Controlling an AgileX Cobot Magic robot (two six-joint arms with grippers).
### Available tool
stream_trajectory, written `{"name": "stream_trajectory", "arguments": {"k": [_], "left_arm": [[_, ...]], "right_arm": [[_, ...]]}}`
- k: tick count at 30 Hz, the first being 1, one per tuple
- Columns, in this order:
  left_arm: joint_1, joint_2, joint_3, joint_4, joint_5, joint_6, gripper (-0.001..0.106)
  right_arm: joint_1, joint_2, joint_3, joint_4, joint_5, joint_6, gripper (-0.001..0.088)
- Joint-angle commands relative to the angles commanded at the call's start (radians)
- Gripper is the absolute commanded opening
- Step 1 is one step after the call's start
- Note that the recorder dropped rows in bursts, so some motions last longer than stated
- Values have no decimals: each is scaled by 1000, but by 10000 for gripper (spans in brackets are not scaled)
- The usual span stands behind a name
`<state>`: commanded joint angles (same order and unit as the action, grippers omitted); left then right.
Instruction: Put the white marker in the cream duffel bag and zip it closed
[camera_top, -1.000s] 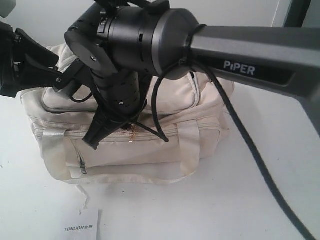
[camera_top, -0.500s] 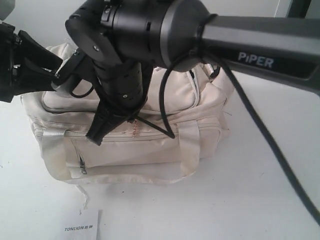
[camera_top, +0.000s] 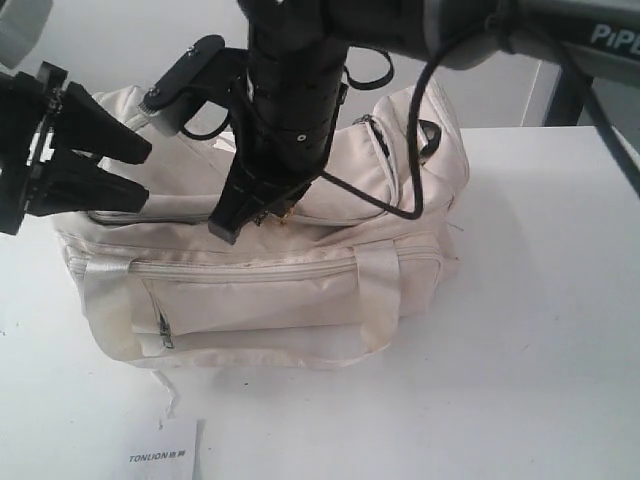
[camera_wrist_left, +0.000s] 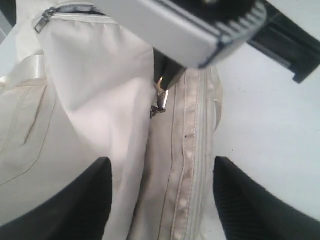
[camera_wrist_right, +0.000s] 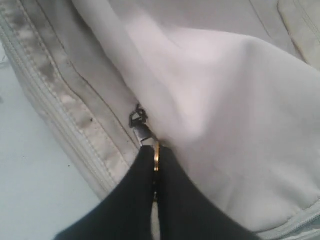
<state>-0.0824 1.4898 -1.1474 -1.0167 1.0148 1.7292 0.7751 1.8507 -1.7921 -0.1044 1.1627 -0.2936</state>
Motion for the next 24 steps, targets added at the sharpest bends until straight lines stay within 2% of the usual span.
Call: {"name": "stream_trajectory", "arguments": {"k": [7, 12, 18, 24], "left_arm": [[-90, 30, 0, -30, -92, 46, 629], [-129, 51, 0, -30, -171, 65, 629], [-129, 59, 0, -30, -240, 65, 629], [-129, 81, 0, -54, -203, 92, 629]], "right_arm": [[-8, -35, -2, 31, -13, -22, 0], [-8, -39, -2, 36, -14, -22, 0], [-8, -46, -2, 36, -10, -22, 0], [-8, -53, -2, 34, -8, -22, 0]]}}
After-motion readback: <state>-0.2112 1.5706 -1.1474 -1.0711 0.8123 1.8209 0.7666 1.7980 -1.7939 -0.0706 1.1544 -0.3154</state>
